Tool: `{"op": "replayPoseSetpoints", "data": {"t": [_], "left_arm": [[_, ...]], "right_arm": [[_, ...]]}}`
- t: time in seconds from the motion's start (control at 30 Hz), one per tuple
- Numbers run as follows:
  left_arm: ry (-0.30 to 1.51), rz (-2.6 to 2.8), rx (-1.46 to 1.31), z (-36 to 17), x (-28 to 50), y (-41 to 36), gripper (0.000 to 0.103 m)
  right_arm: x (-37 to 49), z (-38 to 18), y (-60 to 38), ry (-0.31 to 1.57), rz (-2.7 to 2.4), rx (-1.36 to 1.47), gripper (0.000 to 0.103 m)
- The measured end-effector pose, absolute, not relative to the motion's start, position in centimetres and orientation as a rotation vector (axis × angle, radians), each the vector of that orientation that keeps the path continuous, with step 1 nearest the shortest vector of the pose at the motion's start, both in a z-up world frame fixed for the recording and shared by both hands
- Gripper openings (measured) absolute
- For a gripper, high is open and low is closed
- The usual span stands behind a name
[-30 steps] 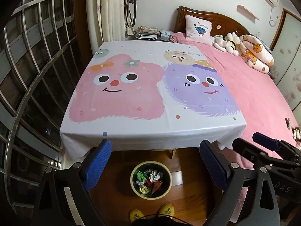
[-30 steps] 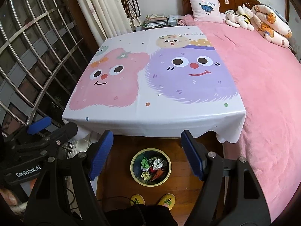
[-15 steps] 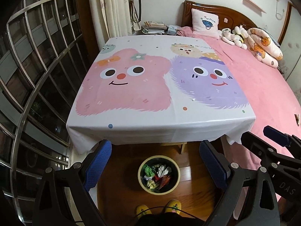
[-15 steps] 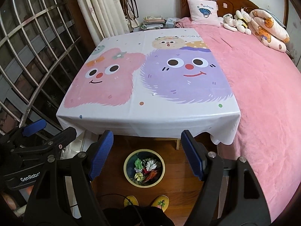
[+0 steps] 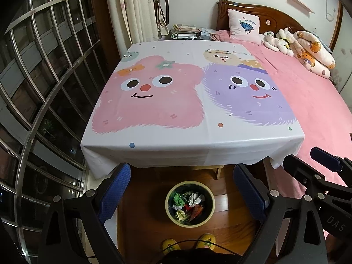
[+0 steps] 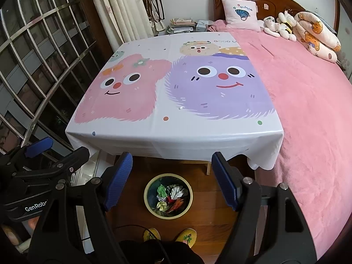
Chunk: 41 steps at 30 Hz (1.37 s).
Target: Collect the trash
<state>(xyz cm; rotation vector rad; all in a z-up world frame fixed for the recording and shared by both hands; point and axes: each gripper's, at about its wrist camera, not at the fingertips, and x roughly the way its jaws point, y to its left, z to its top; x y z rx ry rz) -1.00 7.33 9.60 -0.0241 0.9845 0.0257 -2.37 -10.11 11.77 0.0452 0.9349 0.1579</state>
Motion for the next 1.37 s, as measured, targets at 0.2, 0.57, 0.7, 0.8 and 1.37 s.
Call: {"op": "replayPoseSetpoints", "data": {"t": [0.2, 0.57, 0.7, 0.8, 1.37], "left_arm": [[0.99, 0.032, -0.027, 9.3, -0.9, 7.6, 0.095], [0.993, 0.034, -0.027, 9.2, -0.7, 7.9, 0.095], [0.992, 0.034, -0.026, 9.2, -0.6, 7.9, 0.095], [0.992, 0.035, -0.026, 9.1, -0.6, 8.0, 0.095], [0.997, 0.035, -0.025, 9.0, -0.2, 8.3, 0.095]], "right_arm": [[-2.0, 11.3, -10.1, 0.945, 0.165, 0.047, 0.072], [-1.1, 10.7, -9.8, 0.961, 0.169, 0.045, 0.072], [-1.0, 10.7, -9.8, 0.962, 0.169, 0.045, 0.072], [-0.9, 10.6, -9.8, 0.963, 0.17, 0.045, 0.072], [0.6, 9.5, -9.9, 0.986, 0.174, 0.049, 0.072]]}}
